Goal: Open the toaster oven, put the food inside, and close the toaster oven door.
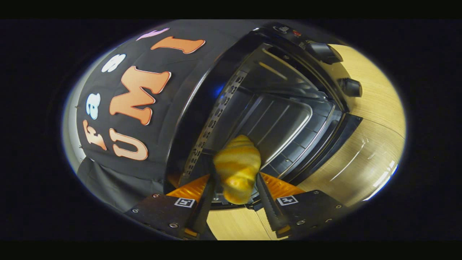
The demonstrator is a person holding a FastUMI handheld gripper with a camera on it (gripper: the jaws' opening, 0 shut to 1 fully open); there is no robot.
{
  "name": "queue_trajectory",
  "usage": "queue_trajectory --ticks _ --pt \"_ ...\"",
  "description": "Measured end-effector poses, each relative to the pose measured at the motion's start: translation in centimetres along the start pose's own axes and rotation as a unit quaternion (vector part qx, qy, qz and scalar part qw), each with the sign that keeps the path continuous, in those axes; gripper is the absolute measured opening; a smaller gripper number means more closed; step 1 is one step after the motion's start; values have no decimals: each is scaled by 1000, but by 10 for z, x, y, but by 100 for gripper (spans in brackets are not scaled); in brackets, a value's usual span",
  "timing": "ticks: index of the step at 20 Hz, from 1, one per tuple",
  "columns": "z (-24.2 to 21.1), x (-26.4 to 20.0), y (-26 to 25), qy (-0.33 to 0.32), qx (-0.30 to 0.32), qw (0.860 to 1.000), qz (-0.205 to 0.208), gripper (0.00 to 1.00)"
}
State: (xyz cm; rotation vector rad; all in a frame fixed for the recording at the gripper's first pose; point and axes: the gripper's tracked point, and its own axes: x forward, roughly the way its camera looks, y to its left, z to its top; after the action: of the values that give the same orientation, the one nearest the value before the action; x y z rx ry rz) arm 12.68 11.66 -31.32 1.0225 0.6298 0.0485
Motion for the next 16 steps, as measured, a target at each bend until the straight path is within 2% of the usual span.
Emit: queue_trajectory --ticks 3,7,12,16 --pt "-3 -11 2 -8 -10 1000 8 74" --pt "-13 -35 -1 -10 -22 1000 16 97" --pt "-22 -79 -11 -11 -60 998 11 98" --pt "-26 -117 -32 -9 -121 992 -18 98"
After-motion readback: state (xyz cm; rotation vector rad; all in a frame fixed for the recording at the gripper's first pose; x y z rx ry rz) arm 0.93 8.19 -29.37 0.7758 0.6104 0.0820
